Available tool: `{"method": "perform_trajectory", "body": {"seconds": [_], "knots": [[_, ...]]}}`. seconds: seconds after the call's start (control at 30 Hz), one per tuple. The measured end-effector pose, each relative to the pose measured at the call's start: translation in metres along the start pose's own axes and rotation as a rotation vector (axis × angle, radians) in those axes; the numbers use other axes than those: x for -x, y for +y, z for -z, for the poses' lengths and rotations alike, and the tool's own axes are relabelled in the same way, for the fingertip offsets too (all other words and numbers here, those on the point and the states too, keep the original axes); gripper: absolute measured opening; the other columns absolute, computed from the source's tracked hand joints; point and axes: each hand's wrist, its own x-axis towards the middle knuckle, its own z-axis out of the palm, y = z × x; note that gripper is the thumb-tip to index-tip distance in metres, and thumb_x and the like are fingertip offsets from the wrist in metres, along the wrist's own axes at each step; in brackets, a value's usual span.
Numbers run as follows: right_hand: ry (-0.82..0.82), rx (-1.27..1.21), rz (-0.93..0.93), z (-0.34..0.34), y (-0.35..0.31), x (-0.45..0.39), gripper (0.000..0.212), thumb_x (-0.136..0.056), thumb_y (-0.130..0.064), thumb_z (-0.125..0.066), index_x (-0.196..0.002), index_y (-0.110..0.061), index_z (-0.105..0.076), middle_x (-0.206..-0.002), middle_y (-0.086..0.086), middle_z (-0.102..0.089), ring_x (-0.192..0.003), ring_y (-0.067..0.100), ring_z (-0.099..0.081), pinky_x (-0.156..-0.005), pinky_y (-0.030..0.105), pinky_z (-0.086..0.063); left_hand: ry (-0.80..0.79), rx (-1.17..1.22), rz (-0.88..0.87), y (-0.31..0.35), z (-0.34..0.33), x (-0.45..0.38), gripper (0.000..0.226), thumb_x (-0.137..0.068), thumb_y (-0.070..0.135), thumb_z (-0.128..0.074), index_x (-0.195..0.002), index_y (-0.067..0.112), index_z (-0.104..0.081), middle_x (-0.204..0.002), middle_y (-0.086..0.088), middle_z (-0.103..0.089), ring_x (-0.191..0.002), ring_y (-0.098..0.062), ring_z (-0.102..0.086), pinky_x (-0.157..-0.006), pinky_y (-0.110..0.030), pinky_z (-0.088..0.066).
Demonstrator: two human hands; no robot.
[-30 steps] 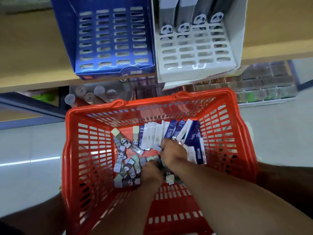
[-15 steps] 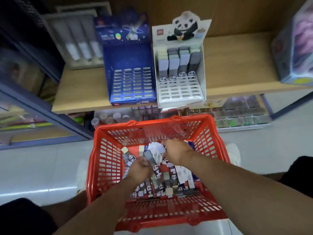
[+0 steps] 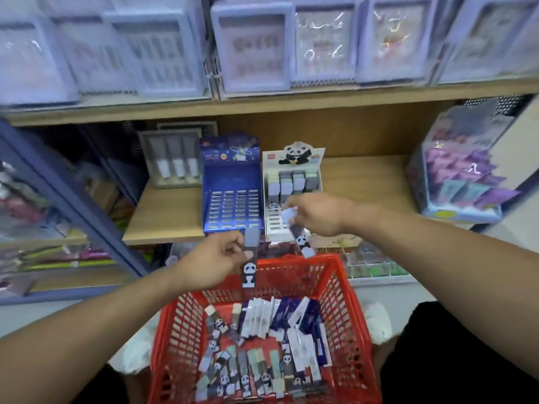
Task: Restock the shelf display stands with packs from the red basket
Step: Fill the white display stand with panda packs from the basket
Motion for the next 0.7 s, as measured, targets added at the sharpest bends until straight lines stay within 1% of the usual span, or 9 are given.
{"method": "perform_trajectory", "body": {"seconds": [0.1, 0.17, 0.23, 0.3, 0.37, 0.43, 0.53, 0.63, 0.7], "knots": [[0.270, -0.088, -0.045, 0.010, 0.015, 0.003, 0.013, -0.100, -0.022, -0.056, -0.109, -0.017, -0.063, -0.084, -0.003, -0.067, -0.070, 0.006, -0.055, -0.055, 0.014, -0.039, 0.015, 0.089, -0.021, 0.012, 0.009, -0.013, 0.023, -0.096, 0.017, -0.066, -0.086, 0.009, -0.048, -0.068, -0.004, -0.063, -0.063, -0.019, -0.062, -0.072, -0.038, -0.051], [0.397, -0.200, -0.103, 0.005, 0.026, -0.001, 0.013, -0.099, -0.021, -0.057, -0.105, -0.016, -0.068, -0.084, -0.002, -0.068, -0.073, 0.011, -0.059, -0.054, 0.020, -0.039, 0.014, 0.191, 0.025, 0.018, 0.007, -0.023, 0.024, -0.097, 0.021, -0.066, -0.086, 0.012, -0.047, -0.076, -0.017, -0.065, -0.068, -0.028, -0.067, -0.071, -0.041, -0.057], [0.476, -0.283, -0.149, -0.003, 0.035, -0.009, 0.009, -0.098, -0.022, -0.059, -0.102, -0.022, -0.067, -0.089, -0.002, -0.067, -0.084, 0.016, -0.059, -0.060, 0.025, -0.040, 0.037, 0.285, 0.068, 0.018, 0.000, -0.035, 0.023, -0.099, 0.017, -0.062, -0.085, 0.013, -0.044, -0.067, -0.013, -0.064, -0.070, -0.028, -0.069, -0.084, -0.050, -0.059], [0.500, -0.300, -0.190, -0.008, 0.044, -0.019, 0.008, -0.098, -0.022, -0.058, -0.100, -0.030, -0.059, -0.093, 0.000, -0.064, -0.088, 0.017, -0.057, -0.065, 0.028, -0.042, 0.058, 0.290, 0.095, 0.018, -0.009, -0.047, 0.024, -0.100, 0.018, -0.061, -0.085, 0.013, -0.043, -0.072, -0.011, -0.069, -0.077, -0.026, -0.072, -0.090, -0.050, -0.059], [0.509, -0.267, -0.224, -0.011, 0.051, -0.026, 0.012, -0.099, -0.024, -0.054, -0.098, -0.036, -0.051, -0.093, 0.002, -0.062, -0.078, 0.016, -0.058, -0.059, 0.029, -0.041, 0.048, 0.242, 0.084, 0.021, -0.016, -0.059, 0.027, -0.099, 0.018, -0.062, -0.085, 0.012, -0.040, -0.068, -0.009, -0.056, -0.084, -0.023, -0.067, -0.085, -0.044, -0.061], [0.510, -0.170, -0.242, -0.012, 0.057, -0.033, 0.011, -0.100, -0.025, -0.050, -0.095, -0.035, -0.050, -0.091, 0.000, -0.063, -0.071, 0.016, -0.058, -0.053, 0.029, -0.039, 0.049, 0.219, 0.048, 0.023, -0.019, -0.070, 0.028, -0.099, 0.016, -0.062, -0.084, 0.012, -0.038, -0.059, 0.002, -0.038, -0.069, -0.009, -0.056, -0.084, -0.038, -0.062], [0.490, -0.103, -0.238, -0.014, 0.062, -0.039, 0.014, -0.099, -0.023, -0.047, -0.097, -0.035, -0.054, -0.090, -0.006, -0.067, -0.063, 0.011, -0.059, -0.048, 0.026, -0.037, 0.058, 0.190, 0.029, 0.023, -0.020, -0.084, 0.028, -0.098, 0.017, -0.065, -0.085, 0.012, -0.041, -0.051, 0.011, -0.046, -0.051, -0.004, -0.049, -0.080, -0.038, -0.062], [0.458, -0.075, -0.226, -0.016, 0.062, -0.041, 0.018, -0.099, -0.018, -0.046, -0.101, -0.036, -0.051, -0.087, -0.007, -0.068, -0.064, 0.010, -0.060, -0.047, 0.025, -0.036, 0.071, 0.155, 0.033, 0.018, -0.017, -0.093, 0.026, -0.094, 0.014, -0.070, -0.088, 0.010, -0.045, -0.055, 0.008, -0.054, -0.062, -0.016, -0.061, -0.060, -0.024, -0.056], [0.424, -0.073, -0.213, -0.016, 0.061, -0.043, 0.021, -0.098, -0.015, -0.045, -0.103, -0.035, -0.051, -0.084, -0.004, -0.068, -0.063, 0.012, -0.060, -0.047, 0.025, -0.036, 0.069, 0.215, 0.065, 0.016, -0.015, -0.096, 0.019, -0.092, 0.011, -0.072, -0.094, 0.008, -0.053, -0.065, 0.003, -0.066, -0.074, -0.023, -0.070, -0.063, -0.024, -0.057]]}}
